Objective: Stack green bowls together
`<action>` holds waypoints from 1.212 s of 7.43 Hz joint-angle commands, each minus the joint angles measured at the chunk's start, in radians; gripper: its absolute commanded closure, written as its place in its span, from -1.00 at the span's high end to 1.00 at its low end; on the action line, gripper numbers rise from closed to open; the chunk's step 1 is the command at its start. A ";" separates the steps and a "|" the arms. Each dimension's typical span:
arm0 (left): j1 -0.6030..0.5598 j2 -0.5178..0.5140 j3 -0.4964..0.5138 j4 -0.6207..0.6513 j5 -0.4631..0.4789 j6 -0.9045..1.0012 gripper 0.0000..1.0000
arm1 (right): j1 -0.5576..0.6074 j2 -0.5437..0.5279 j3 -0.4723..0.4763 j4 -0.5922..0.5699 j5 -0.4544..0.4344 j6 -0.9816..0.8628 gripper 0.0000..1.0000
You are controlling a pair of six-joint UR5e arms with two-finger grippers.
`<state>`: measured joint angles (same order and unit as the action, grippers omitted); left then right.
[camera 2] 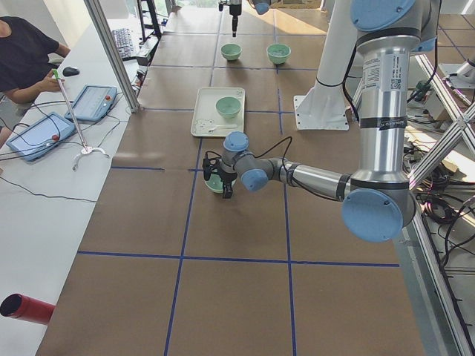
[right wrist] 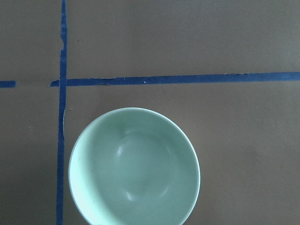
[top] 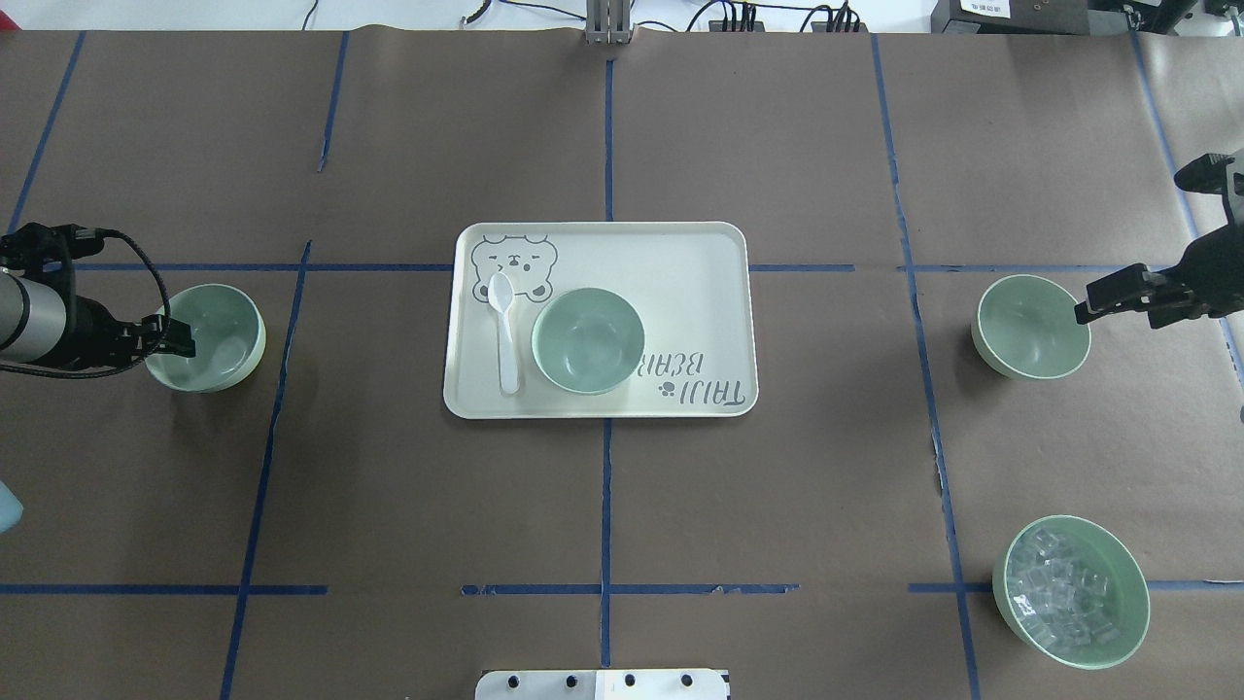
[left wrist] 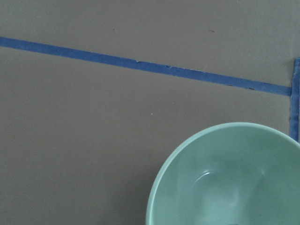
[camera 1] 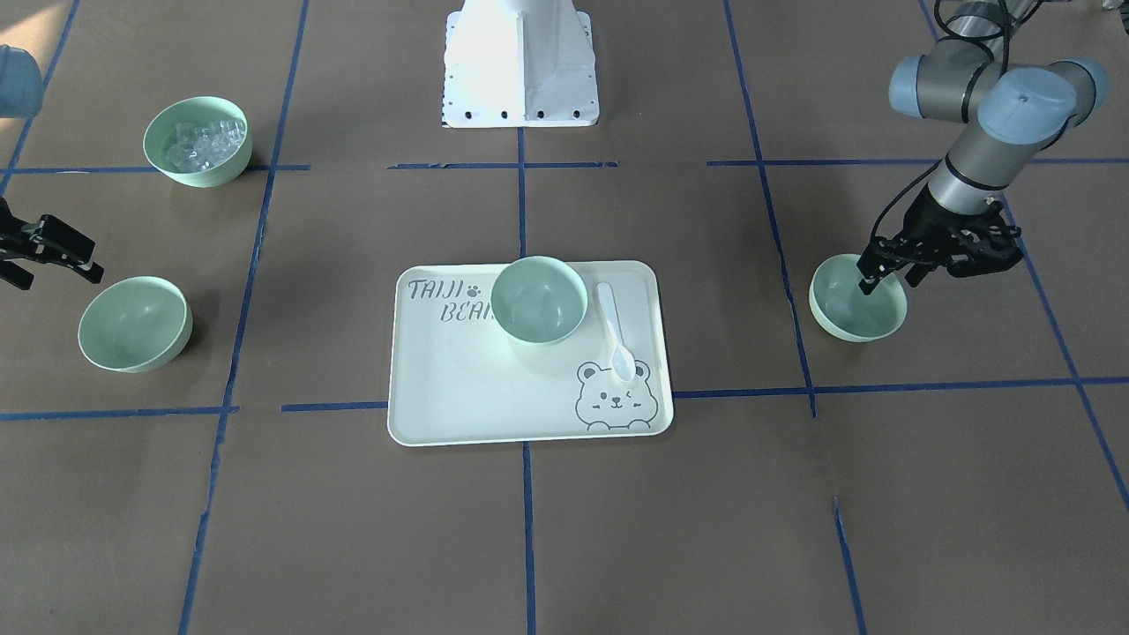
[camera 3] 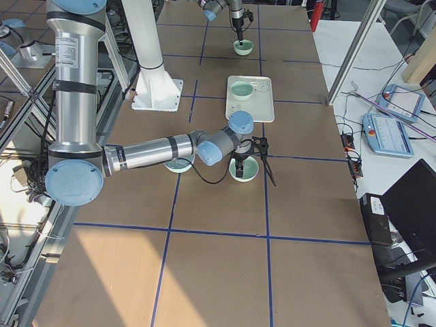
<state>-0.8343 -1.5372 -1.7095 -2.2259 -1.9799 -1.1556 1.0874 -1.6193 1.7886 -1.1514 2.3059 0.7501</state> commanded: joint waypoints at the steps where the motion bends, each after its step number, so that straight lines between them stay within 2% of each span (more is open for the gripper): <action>1: 0.003 -0.001 0.025 -0.012 0.003 0.002 -0.13 | -0.027 0.015 -0.023 -0.001 -0.005 -0.001 1.00; 2: 0.003 -0.001 0.027 -0.012 0.003 0.001 -0.61 | -0.041 0.016 -0.026 -0.001 -0.005 -0.002 1.00; 3: 0.001 -0.001 0.025 -0.012 0.001 -0.006 -1.00 | -0.047 0.022 -0.037 -0.002 -0.006 -0.002 1.00; 5: -0.005 -0.001 -0.002 -0.009 -0.017 -0.006 -1.00 | -0.064 0.030 -0.069 -0.004 -0.084 -0.012 1.00; 6: -0.034 -0.003 -0.019 -0.002 -0.113 -0.006 -1.00 | -0.064 0.041 -0.099 -0.001 -0.088 -0.017 1.00; 7: -0.119 -0.012 -0.047 0.040 -0.228 -0.006 -1.00 | -0.064 0.061 -0.147 0.005 -0.088 -0.029 1.00; 8: -0.155 -0.076 -0.100 0.186 -0.255 -0.006 -1.00 | -0.064 0.070 -0.175 0.007 -0.092 -0.038 1.00; 9: -0.161 -0.181 -0.132 0.357 -0.252 -0.006 -1.00 | -0.064 0.070 -0.182 0.007 -0.092 -0.038 1.00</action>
<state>-0.9658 -1.6136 -1.7937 -2.0575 -2.2057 -1.1612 1.0235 -1.5558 1.6300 -1.1459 2.2162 0.7170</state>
